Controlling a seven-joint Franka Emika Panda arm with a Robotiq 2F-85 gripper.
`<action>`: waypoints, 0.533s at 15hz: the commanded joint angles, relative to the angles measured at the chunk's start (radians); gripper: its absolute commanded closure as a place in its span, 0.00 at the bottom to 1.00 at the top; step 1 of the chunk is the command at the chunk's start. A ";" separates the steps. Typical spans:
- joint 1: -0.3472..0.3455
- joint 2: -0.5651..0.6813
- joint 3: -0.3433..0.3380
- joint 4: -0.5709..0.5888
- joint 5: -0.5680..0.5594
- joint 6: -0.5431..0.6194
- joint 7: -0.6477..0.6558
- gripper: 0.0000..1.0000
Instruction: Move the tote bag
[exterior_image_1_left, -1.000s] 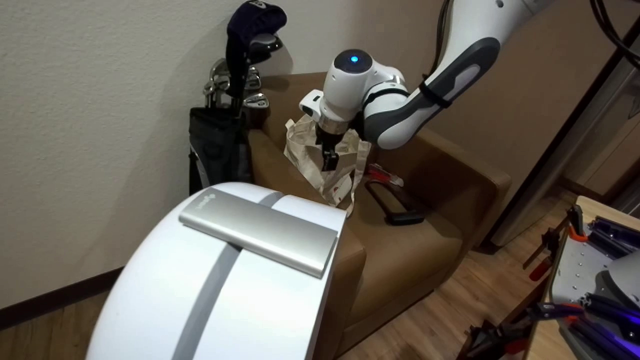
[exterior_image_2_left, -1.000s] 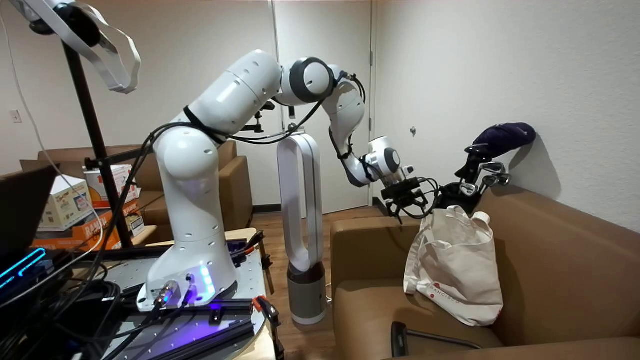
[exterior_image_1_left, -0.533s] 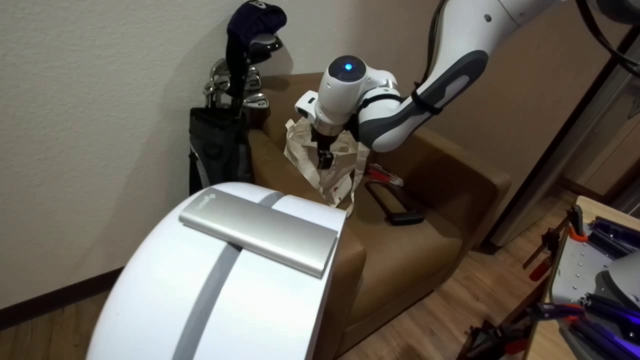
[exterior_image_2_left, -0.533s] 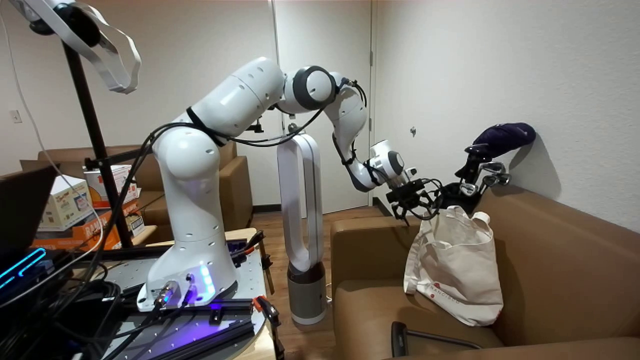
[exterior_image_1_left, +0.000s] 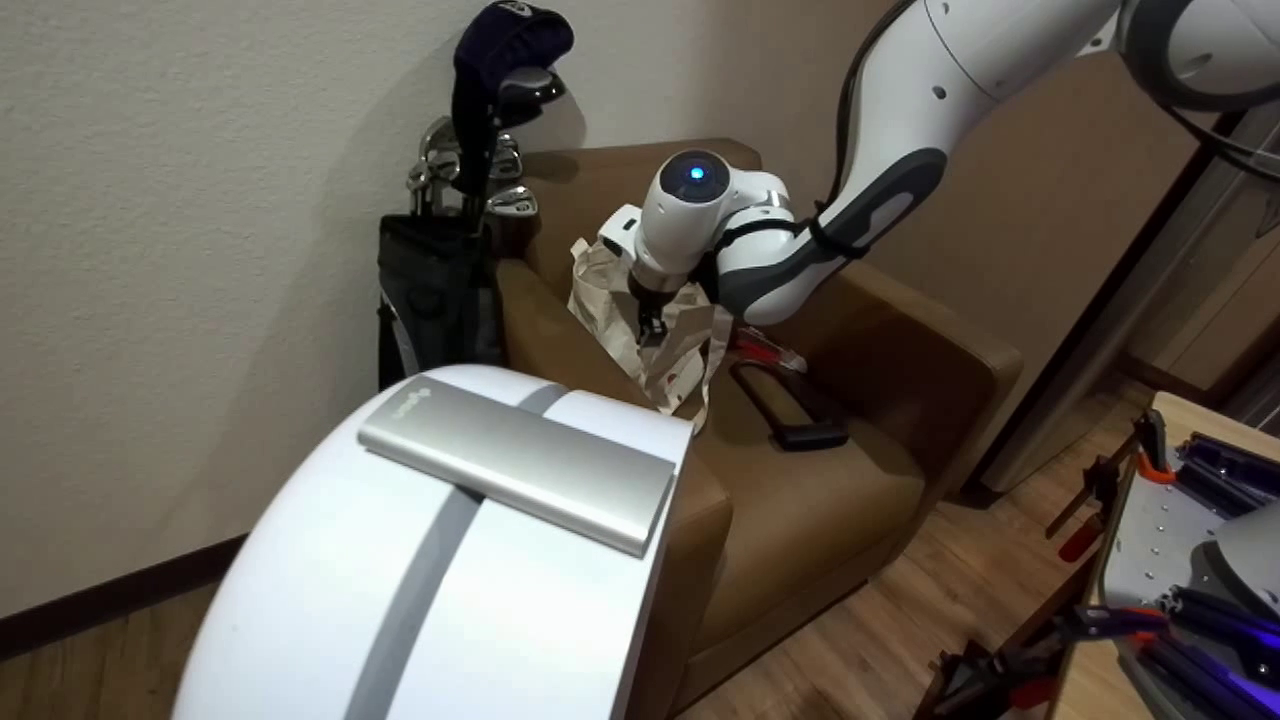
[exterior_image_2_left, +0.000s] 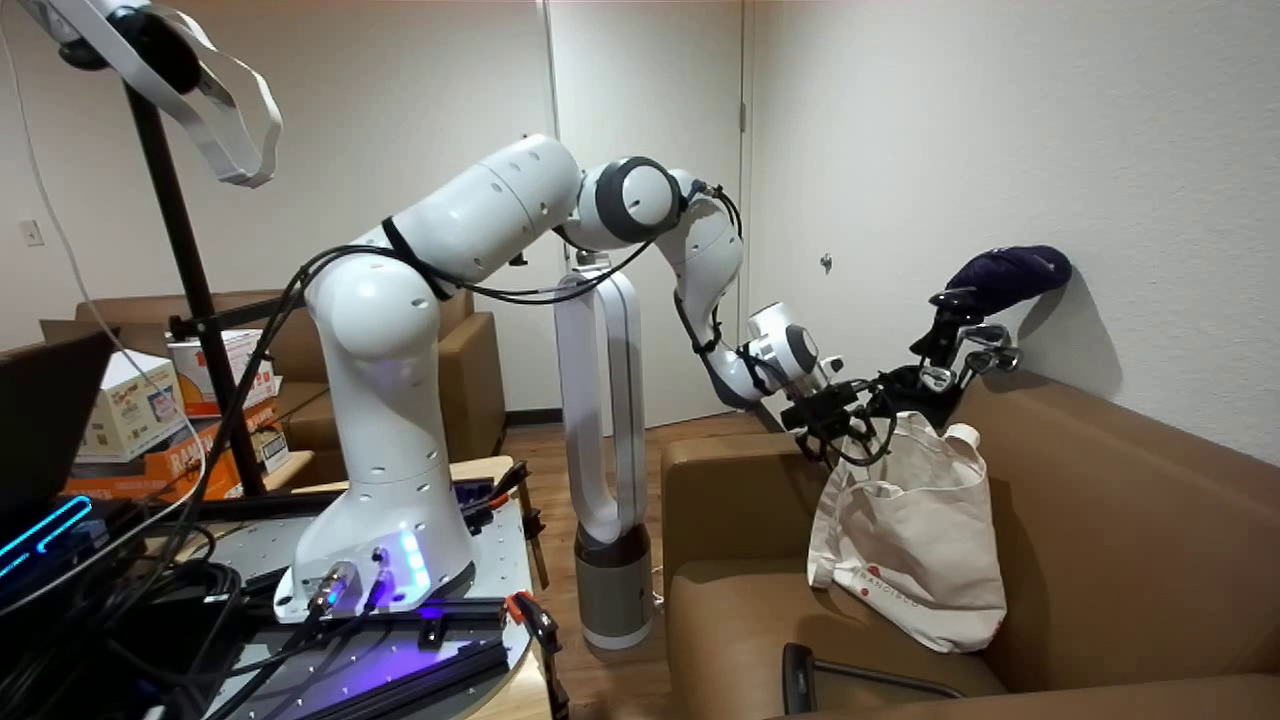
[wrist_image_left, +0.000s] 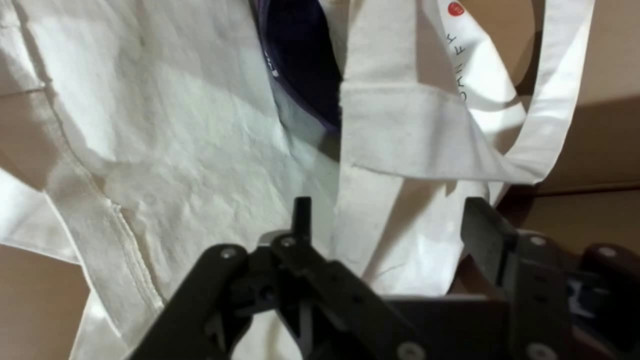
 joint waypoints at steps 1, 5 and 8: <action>-0.031 0.006 0.038 0.013 0.020 -0.010 -0.023 0.54; -0.055 -0.016 0.080 -0.008 0.040 -0.017 -0.058 0.78; -0.118 -0.057 0.186 -0.046 0.071 -0.103 -0.243 0.94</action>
